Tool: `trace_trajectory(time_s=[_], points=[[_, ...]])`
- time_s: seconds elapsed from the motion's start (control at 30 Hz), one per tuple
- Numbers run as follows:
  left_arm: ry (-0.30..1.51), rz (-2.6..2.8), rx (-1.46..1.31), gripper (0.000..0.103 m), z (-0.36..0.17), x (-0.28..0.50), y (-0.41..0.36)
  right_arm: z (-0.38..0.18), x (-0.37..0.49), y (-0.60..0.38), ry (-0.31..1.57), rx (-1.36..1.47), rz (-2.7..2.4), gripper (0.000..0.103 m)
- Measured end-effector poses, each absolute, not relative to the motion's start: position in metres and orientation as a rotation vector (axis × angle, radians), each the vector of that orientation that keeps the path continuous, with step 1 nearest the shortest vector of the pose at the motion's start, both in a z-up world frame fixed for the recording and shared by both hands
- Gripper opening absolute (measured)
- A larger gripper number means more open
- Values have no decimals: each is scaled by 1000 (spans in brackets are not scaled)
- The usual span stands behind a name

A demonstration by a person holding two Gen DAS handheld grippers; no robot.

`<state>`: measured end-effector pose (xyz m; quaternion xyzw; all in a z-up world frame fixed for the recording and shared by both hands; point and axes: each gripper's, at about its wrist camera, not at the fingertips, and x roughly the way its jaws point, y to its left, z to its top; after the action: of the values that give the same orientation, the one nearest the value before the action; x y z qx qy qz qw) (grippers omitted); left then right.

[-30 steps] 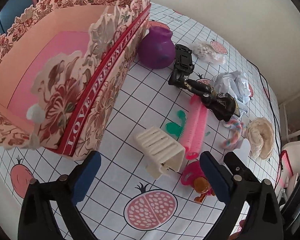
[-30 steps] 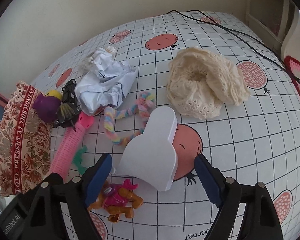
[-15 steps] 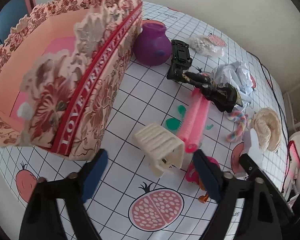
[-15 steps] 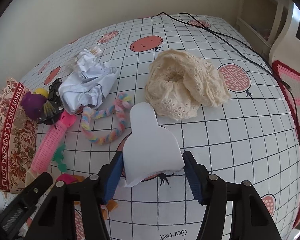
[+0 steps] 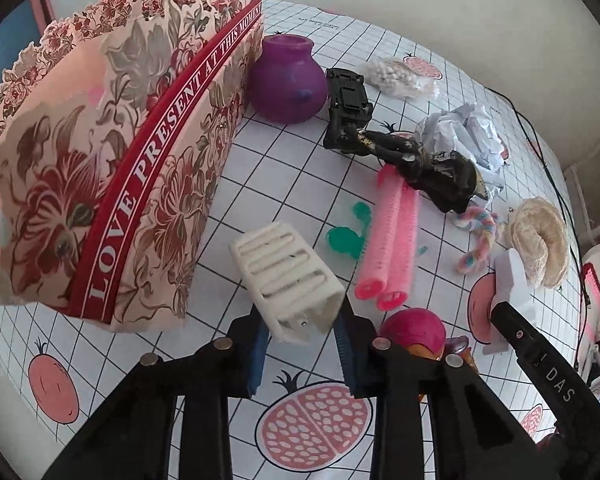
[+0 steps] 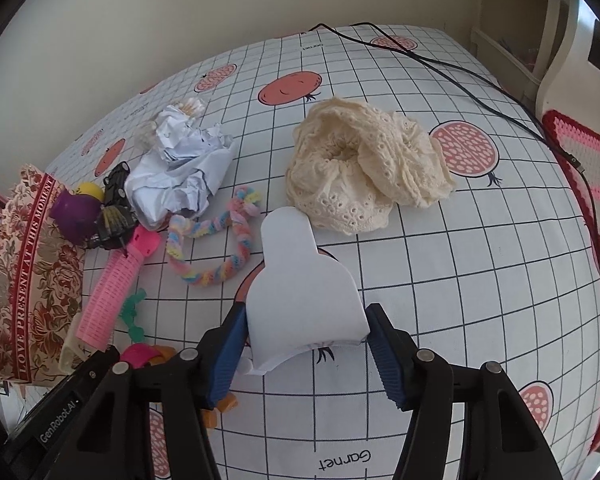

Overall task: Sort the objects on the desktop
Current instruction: 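Lift the white basket and paper cutout and carry both over the gift box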

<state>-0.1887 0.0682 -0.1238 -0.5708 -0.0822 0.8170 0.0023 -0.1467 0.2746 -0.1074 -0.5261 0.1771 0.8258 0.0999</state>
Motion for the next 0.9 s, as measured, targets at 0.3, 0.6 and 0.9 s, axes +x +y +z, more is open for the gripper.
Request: trace_trajectory(time_s=[0.3,0.6,0.9], points=[[-296,2556,-1731,25,-111,-196,69,-91,-144,277,550,-1501,2481,62],[-355,2581,-1628,25,-81,-194,77,-64,-137,280,589,-1392,2550,62],[-398,2630,-1475,25,-37,-178,64,-15,-127,283,646,-1208,2655,62]])
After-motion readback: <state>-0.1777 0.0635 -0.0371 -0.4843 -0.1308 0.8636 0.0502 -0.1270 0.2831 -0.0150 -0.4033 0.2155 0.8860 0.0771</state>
